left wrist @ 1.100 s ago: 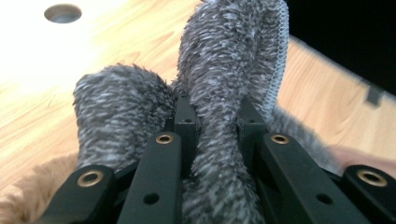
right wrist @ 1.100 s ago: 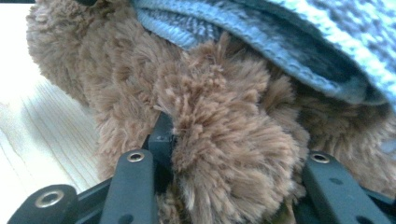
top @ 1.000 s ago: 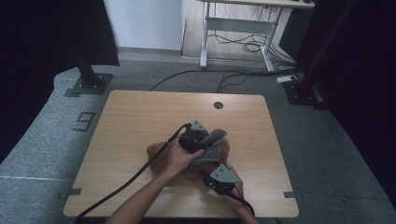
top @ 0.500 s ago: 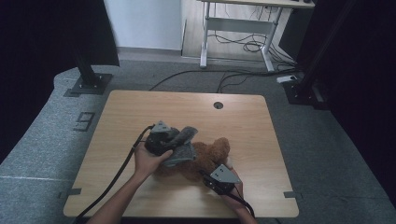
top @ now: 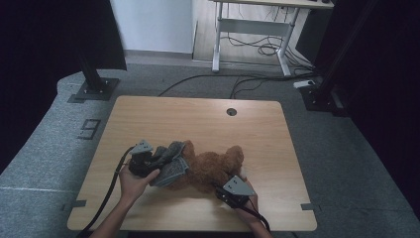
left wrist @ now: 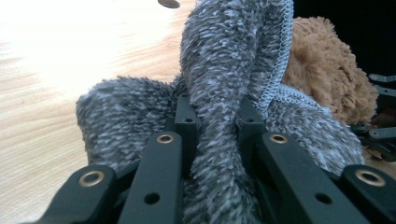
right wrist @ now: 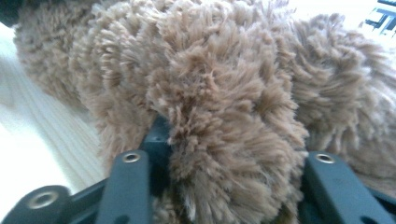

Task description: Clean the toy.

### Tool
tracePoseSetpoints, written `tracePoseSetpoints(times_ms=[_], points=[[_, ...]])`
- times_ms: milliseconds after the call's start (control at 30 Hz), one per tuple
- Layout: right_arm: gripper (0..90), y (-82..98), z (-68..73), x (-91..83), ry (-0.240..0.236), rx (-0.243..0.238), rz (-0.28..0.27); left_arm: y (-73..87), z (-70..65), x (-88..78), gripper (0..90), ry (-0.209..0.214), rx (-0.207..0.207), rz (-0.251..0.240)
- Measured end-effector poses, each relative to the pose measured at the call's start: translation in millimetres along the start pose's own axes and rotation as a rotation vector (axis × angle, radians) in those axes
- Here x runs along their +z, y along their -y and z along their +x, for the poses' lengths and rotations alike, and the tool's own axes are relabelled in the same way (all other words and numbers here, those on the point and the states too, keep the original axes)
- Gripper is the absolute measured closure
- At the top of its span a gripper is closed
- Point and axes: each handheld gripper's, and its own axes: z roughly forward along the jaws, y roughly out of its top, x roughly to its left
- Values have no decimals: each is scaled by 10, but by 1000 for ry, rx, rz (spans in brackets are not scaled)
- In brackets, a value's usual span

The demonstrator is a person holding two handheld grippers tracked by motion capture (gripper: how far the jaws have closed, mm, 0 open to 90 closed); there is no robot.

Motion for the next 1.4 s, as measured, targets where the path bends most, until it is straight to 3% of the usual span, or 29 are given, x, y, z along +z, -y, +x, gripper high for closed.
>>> tracePoseSetpoints(times_ms=[133,233,300,367,433,533,600,667,767,867,1033,1267,1400], points=[[298,-38,-75,-106,-68,46,-20,114,1,-9,778,22,-11,-11],[227,-107,-226,-223,-138,156,-48,172,29,-37,780,40,-27,-19],[174,-164,-330,-253,-156,198,-38,199,27,-44,780,52,-25,-22],[134,-208,-416,-224,-173,221,-29,215,9,-47,780,52,-14,-27],[96,-230,-470,-124,-222,240,6,224,3,-46,781,54,-17,-30],[68,-212,-400,87,-291,232,69,247,-10,-43,781,57,-12,-34],[81,-181,-229,208,-243,133,118,264,-27,-38,781,48,-7,-43],[170,-157,-137,268,-162,97,127,270,-36,-23,780,39,-3,-55],[294,-149,-147,280,-108,88,104,245,-29,25,780,40,-10,-69],[349,-163,-182,327,-61,82,100,161,-4,105,780,24,0,-79],[376,-195,-325,466,-7,115,88,-48,116,295,780,-15,10,-76],[396,-193,-498,626,113,119,69,-293,207,562,777,-50,26,-63],[396,-147,-456,565,103,114,49,-298,177,489,773,-32,29,-48]])
